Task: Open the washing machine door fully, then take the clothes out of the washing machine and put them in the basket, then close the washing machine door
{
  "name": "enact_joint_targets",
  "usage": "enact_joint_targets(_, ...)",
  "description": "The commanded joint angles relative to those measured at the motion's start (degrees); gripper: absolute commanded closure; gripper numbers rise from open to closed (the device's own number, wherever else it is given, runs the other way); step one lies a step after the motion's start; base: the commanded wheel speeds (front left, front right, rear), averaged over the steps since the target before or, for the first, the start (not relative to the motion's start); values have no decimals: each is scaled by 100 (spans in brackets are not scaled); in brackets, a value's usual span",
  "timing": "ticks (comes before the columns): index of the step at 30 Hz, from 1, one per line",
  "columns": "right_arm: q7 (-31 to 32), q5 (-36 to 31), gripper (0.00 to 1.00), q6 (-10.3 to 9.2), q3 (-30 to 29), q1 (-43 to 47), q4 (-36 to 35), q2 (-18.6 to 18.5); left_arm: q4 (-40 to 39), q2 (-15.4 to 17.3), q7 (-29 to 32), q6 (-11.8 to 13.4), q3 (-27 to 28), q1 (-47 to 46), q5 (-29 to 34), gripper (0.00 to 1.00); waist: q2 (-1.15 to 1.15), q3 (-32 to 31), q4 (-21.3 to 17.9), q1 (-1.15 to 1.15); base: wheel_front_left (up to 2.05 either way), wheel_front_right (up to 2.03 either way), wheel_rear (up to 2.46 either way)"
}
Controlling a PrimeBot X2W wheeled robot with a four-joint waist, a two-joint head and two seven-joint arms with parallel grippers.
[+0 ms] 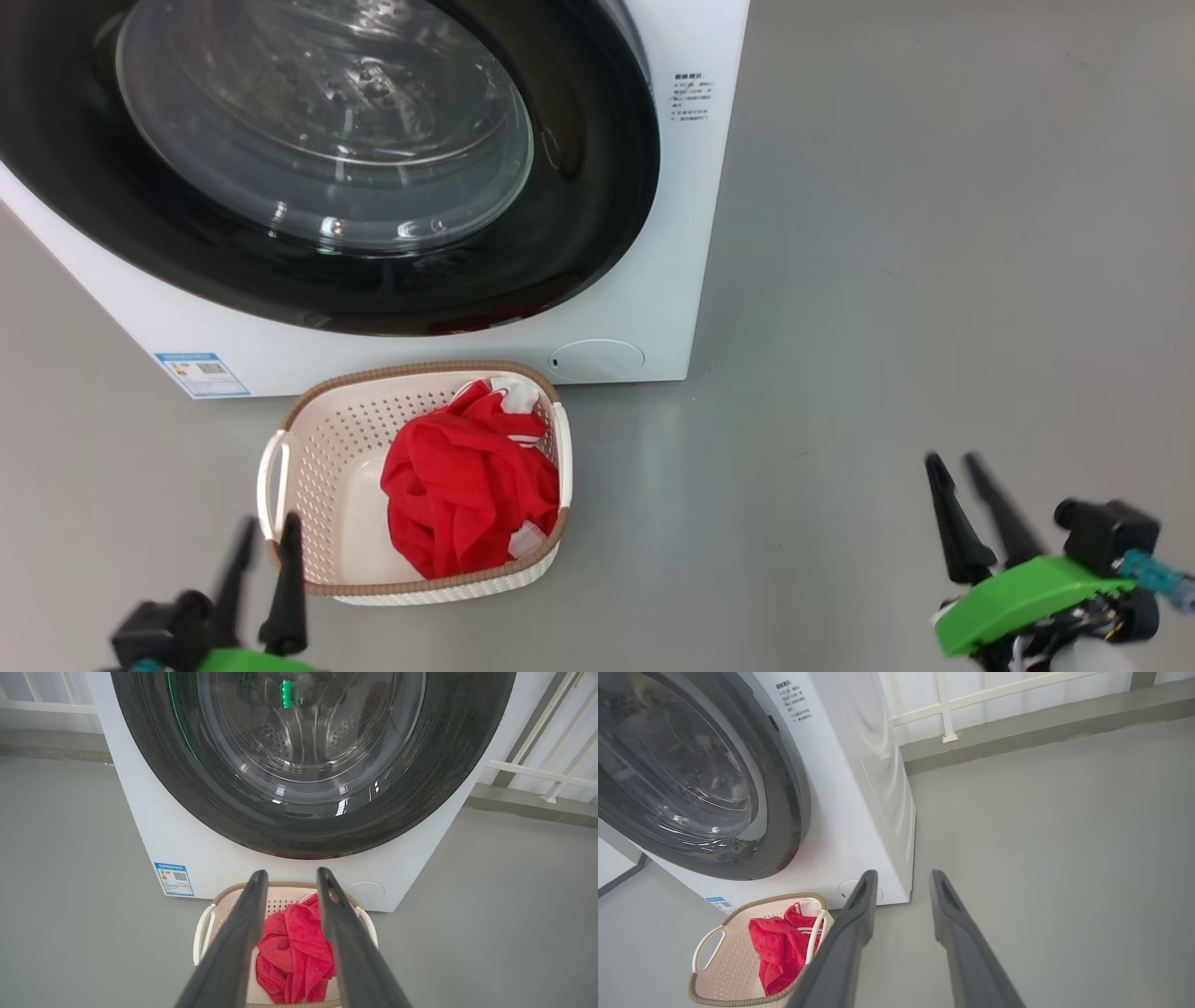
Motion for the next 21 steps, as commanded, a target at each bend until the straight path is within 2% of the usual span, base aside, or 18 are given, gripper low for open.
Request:
enact_joint_targets(1, 5, 0, 100, 0, 5, 43, 101, 58, 104, -62, 24, 0, -24, 34, -1, 100, 0, 0, 0, 0, 0, 0, 0)
enact_joint_targets(8, 60, 165, 100, 0, -2, 181, 259, 169, 262, -159, 83, 0, -45, 135, -190, 100, 0, -12, -1, 2, 0, 0, 0)
enact_joint_targets(12, 126, 379, 100, -1, -27, 198, 212, 186, 235, -157, 148, -1, -20, 135, -434, 100, 0, -50, 0, 13, 0, 0, 0)
enact_joint_targets(16, 193, 594, 100, -1, -51, 202, 177, 203, 220, -156, 213, -2, 5, 123, -680, 100, 0, -61, 1, 1, 0, 0, 0)
enact_joint_targets(21, 277, 862, 100, -1, -82, 203, 128, 225, 196, -154, 295, -2, 37, 104, -987, 100, 0, -84, 1, 0, 0, 0, 0)
